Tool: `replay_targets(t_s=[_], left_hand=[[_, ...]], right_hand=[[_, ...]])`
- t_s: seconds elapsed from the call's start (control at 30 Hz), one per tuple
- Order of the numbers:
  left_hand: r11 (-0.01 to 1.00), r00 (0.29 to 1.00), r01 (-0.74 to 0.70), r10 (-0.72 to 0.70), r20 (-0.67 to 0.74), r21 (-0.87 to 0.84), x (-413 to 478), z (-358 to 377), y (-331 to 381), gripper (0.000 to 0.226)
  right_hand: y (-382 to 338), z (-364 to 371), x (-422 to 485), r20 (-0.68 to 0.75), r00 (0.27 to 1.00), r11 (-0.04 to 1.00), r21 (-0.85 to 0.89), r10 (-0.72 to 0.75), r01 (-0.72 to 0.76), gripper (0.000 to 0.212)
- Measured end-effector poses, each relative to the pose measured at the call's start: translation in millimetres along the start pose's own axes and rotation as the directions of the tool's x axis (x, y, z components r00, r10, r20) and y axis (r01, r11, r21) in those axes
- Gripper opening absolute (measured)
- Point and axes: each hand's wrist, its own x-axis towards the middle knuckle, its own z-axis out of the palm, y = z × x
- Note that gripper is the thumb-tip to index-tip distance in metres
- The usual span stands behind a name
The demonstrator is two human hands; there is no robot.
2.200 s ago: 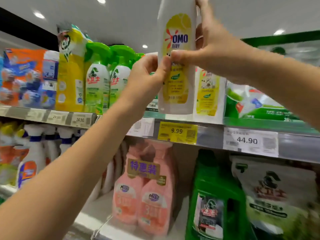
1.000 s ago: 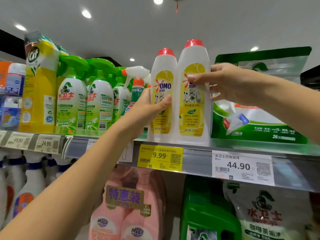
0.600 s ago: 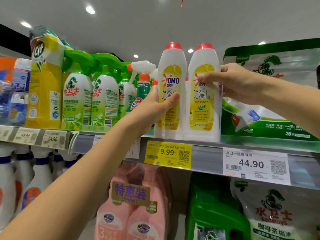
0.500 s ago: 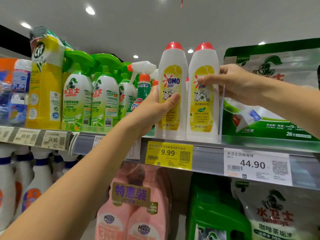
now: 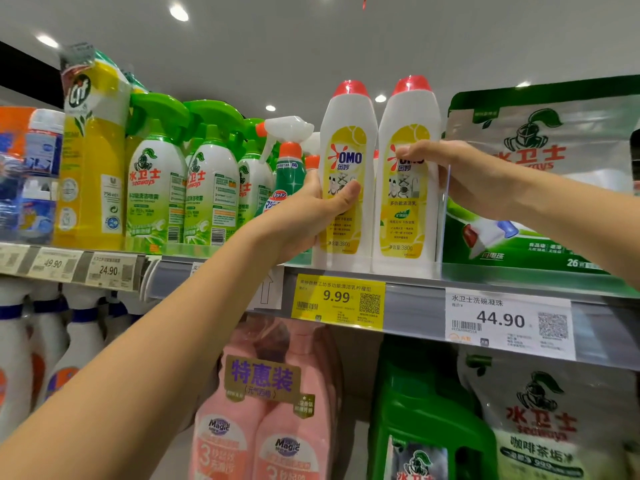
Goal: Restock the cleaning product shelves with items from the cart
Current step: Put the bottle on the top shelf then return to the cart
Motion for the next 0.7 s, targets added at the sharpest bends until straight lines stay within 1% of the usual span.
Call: replay_targets(t_s=[0.13, 0.23, 0.3, 0.33, 0.43, 0.47, 0.5, 0.6, 0.67, 0.7], left_hand=[[1.0, 1.0, 0.006, -0.006, -0.002, 0.024, -2.2, 1.8, 1.1, 0.046], [1.0, 0.998, -0.024, 0.025, -0.057, 0.02, -1.3, 1.6, -0.6, 0.053], [0.994, 0.987, -0.091, 0.099, -0.129, 0.066, -0.7, 1.0, -1.9, 0.061], [0.987, 0.973, -0.132, 0.147, -0.177, 0.097, -1.2, 0.8, -2.0, 0.063], [0.958, 0.916, -0.225, 0.271, -0.296, 0.179, -5.6, 1.0, -0.3, 0.062], [0.946, 0.894, -0.246, 0.305, -0.327, 0.21, -7.1, 0.7, -0.1, 0.062], [0.932, 0.873, -0.263, 0.339, -0.35, 0.248, -8.8, -0.2, 0.4, 0.062], [0.894, 0.835, -0.297, 0.413, -0.363, 0.335, -21.0, -0.5, -1.3, 0.057], [0.877, 0.812, -0.337, 0.455, -0.365, 0.344, -37.0, 4.5, -1.9, 0.049], [0.863, 0.79, -0.362, 0.484, -0.375, 0.352, -47.8, 8.5, -2.0, 0.044]], right_hand=[[1.0, -0.2, -1.2, -0.007, 1.0, 1.0, 0.003, 0.016, -0.016, 0.045], [0.4, 1.3, -2.7, -0.008, 1.0, 0.999, -0.018, 0.029, -0.029, 0.046], [-1.7, 1.2, -4.5, -0.029, 0.999, 0.999, -0.016, 0.038, -0.039, 0.05], [-4.0, 1.0, -5.9, -0.039, 0.998, 0.999, -0.014, 0.044, -0.045, 0.048], [-11.7, -0.9, -14.4, -0.051, 0.998, 0.999, -0.009, 0.037, -0.038, 0.027], [-13.4, -1.9, -18.0, -0.069, 0.997, 1.0, -0.008, 0.021, -0.022, 0.025], [-14.9, -2.1, -22.1, -0.101, 0.995, 1.0, -0.015, -0.001, -0.001, 0.029], [-17.3, 0.3, -38.4, -0.236, 0.968, 0.993, -0.104, -0.085, 0.062, 0.055], [-21.2, 3.8, -56.7, -0.34, 0.921, 0.979, -0.135, -0.189, 0.151, 0.06], [-23.5, 6.5, -69.4, -0.389, 0.888, 0.969, -0.121, -0.245, 0.214, 0.056]])
